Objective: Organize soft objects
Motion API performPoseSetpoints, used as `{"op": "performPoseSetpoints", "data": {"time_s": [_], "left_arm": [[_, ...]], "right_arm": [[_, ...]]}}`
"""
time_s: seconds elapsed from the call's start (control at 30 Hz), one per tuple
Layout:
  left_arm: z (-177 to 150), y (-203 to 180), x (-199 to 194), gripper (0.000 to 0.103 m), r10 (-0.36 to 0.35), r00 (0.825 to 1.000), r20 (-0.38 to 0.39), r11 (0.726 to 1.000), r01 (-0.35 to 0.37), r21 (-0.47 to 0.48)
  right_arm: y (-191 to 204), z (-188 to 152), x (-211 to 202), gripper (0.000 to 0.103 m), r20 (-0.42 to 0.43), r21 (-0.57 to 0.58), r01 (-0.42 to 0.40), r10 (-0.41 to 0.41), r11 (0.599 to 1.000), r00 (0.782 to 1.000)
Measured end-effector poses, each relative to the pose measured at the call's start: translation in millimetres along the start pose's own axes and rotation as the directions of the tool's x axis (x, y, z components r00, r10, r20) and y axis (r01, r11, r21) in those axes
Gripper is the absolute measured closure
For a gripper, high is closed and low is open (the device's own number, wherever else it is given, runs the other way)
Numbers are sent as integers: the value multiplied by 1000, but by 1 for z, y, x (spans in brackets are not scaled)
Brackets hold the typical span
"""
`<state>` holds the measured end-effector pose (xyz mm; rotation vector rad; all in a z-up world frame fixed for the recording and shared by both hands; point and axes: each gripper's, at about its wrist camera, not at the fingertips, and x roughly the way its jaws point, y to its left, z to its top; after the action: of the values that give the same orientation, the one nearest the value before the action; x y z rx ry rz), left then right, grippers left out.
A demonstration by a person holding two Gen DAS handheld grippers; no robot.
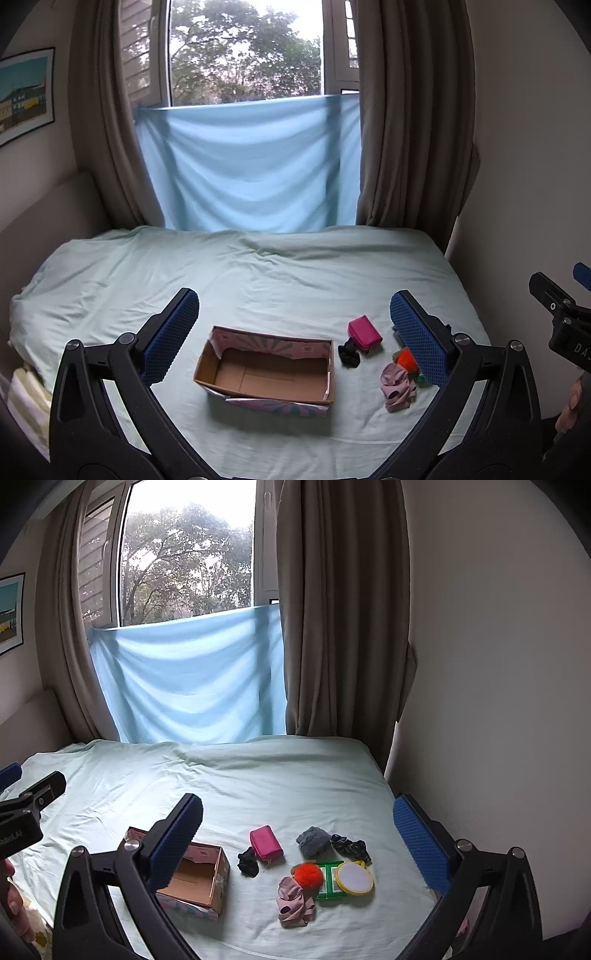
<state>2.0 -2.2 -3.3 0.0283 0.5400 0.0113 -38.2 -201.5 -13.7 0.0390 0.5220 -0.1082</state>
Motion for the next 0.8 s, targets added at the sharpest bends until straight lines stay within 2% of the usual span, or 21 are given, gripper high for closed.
{"op": "performPoseSetpoints", "data": {"time_s": [0.23, 0.8], "left_arm": [[0, 0, 0, 0, 3, 1000, 2, 1000, -3, -15], [1, 6, 1, 0, -9, 1000, 14, 999, 9, -42]], "right_arm": [[4, 4, -3, 0, 17, -37, 19, -18, 999, 1000], [-1, 7, -3, 0, 23, -22, 9, -9, 1000, 1000]]}}
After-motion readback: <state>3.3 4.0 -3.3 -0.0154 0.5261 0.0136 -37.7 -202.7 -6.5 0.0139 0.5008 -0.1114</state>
